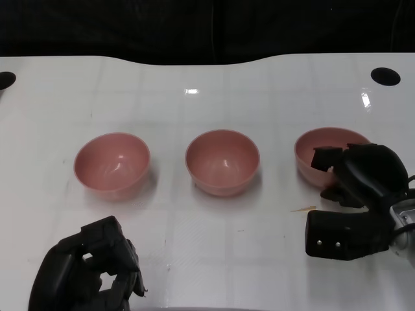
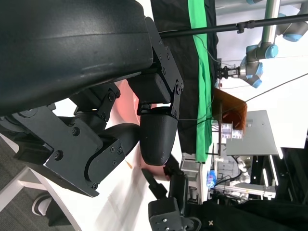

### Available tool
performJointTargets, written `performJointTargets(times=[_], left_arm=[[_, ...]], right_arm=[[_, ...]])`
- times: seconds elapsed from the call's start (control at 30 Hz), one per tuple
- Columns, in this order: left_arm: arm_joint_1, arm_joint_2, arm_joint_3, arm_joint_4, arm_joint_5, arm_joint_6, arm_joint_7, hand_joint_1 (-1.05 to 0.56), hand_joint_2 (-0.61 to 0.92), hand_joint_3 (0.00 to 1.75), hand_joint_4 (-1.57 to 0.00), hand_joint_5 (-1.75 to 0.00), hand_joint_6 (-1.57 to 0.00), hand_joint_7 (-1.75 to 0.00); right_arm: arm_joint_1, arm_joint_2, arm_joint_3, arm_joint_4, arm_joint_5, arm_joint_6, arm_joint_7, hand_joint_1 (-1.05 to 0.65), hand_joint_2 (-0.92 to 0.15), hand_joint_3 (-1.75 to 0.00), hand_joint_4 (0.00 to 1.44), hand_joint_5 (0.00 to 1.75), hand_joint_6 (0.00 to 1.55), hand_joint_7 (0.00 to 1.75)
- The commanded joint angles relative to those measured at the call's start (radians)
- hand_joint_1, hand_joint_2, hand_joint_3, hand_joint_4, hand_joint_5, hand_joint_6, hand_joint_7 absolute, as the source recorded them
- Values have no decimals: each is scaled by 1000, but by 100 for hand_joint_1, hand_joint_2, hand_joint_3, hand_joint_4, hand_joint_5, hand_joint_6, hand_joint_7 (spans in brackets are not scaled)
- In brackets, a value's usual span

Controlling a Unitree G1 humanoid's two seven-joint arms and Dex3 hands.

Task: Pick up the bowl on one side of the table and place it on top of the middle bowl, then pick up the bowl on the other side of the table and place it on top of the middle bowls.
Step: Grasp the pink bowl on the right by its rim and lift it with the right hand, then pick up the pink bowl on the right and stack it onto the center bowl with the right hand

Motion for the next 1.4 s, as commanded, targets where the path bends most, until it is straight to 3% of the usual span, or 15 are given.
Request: performJointTargets(times=[0.03, 0.2, 0.6, 0.73, 0.93, 1.1, 1.4], left_arm=[[4, 10, 6, -2, 7, -6, 7, -10, 46, 133, -86, -173, -87, -145], [-1, 10, 10, 1, 4, -4, 8, -10, 44, 136, -87, -171, -87, -143], [-20, 9, 12, 27, 1, -16, 0, -9, 47, 131, -86, -173, -87, -144], [-20, 8, 9, 25, 11, -13, 10, -9, 46, 130, -87, -172, -88, -143], [-14, 6, 7, 26, 15, -23, 8, -8, 46, 131, -87, -172, -88, -142], [1, 1, 1, 7, 37, -17, 32, -10, 45, 131, -88, -170, -88, -144], [4, -7, -8, -5, 24, -12, 32, -8, 46, 130, -88, -170, -89, -142]], right_arm=[[-41, -14, 8, -49, -8, -32, -69, -15, -61, -77, 91, 175, 69, 175], [-57, -12, 0, -108, 10, -79, -84, -15, -53, -102, 91, 175, 72, 175], [-101, 41, -2, -284, 38, -156, -27, -18, -40, -121, 94, 175, 75, 175], [-137, 87, 19, -239, 33, -210, -29, -20, -41, -124, 96, 175, 77, 175], [-178, 148, 48, -144, 11, -240, -55, -20, -33, -125, 97, 175, 79, 175], [-194, 183, 76, -49, 1, -251, -61, -21, -36, -129, 97, 175, 78, 175], [-216, 210, 107, 68, -3, -213, -33, -20, -41, -117, 92, 175, 72, 175]])
